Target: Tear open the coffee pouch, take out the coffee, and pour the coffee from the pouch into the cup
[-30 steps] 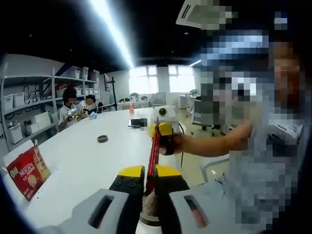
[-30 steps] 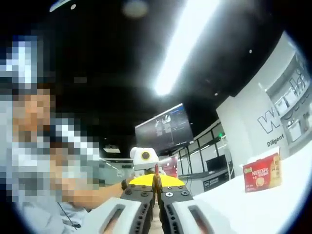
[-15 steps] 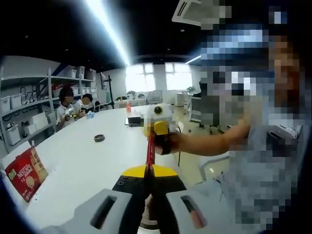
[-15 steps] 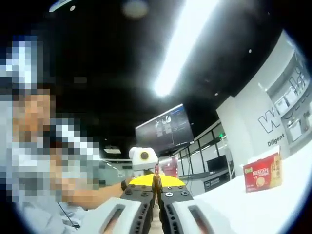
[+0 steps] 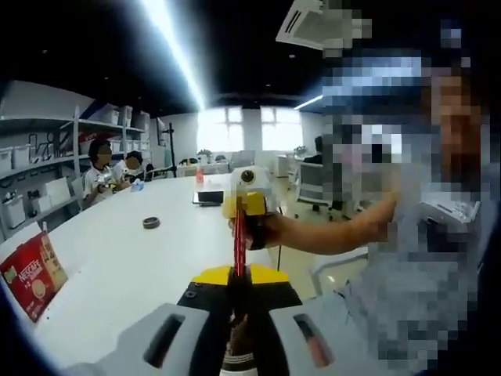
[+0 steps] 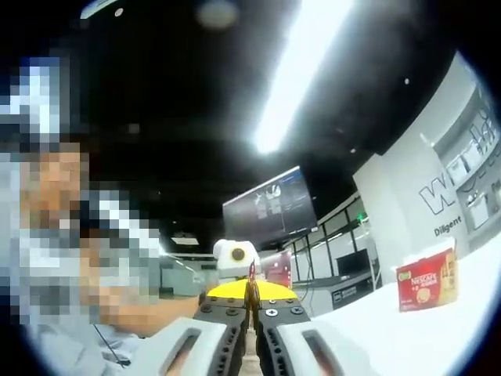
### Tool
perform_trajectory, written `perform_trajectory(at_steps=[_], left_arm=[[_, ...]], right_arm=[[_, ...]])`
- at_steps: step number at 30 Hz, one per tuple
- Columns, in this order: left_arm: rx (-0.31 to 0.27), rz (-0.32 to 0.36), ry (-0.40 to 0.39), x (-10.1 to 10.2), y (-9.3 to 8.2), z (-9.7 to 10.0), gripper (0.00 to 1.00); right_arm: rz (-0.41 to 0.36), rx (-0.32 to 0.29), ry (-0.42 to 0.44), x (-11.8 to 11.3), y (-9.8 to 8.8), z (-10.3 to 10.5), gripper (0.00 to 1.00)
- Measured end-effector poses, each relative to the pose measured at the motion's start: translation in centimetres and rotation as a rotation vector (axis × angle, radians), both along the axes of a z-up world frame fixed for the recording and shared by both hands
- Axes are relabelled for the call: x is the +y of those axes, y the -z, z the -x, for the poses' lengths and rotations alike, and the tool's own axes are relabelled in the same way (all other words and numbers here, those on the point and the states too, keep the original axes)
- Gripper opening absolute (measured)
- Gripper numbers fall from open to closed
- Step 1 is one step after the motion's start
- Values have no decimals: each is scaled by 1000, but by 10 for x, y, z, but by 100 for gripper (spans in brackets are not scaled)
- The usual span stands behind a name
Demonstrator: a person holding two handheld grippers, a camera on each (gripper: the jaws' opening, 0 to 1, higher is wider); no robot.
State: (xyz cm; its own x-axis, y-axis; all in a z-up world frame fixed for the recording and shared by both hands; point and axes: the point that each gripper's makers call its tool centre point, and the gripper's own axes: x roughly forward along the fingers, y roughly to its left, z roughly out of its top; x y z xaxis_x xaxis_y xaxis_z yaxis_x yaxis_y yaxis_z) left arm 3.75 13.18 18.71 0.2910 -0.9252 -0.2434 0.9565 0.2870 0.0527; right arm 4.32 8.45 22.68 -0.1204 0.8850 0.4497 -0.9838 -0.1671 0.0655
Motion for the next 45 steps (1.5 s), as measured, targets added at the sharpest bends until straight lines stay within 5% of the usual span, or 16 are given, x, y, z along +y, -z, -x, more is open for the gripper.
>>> perform_trajectory(at_steps=[5, 10, 14, 18, 21, 25, 29, 33, 37, 45], left_arm=[[6, 2, 4, -2, 1, 0, 5], [-2, 24, -19, -3, 1, -3, 21], [-8, 18, -21, -1, 1, -4, 4], [12, 22, -7, -1, 1, -2, 5], [18, 30, -4, -2, 1, 0, 19], [-19, 41, -27, 0, -5, -4, 4], [-29, 23, -25, 1, -3, -4, 5], [-9, 77, -44, 1, -9, -6, 19], [-49, 41, -39, 0, -5, -3, 4], [-11, 69, -42, 1, -8, 1, 10]], right_arm=[[8, 2, 5, -1, 2, -2, 2], [8, 1, 11, -4, 2, -5, 2], [8, 1, 11, -4, 2, -6, 2], [11, 1, 13, -4, 3, -6, 2], [8, 3, 12, -5, 2, -5, 2], [10, 3, 14, -5, 2, -4, 2], [14, 2, 12, -3, 3, -4, 2], [6, -1, 10, -3, -1, -5, 2], [19, -10, 11, 0, -2, -5, 2], [17, -4, 5, 1, -5, -1, 2]])
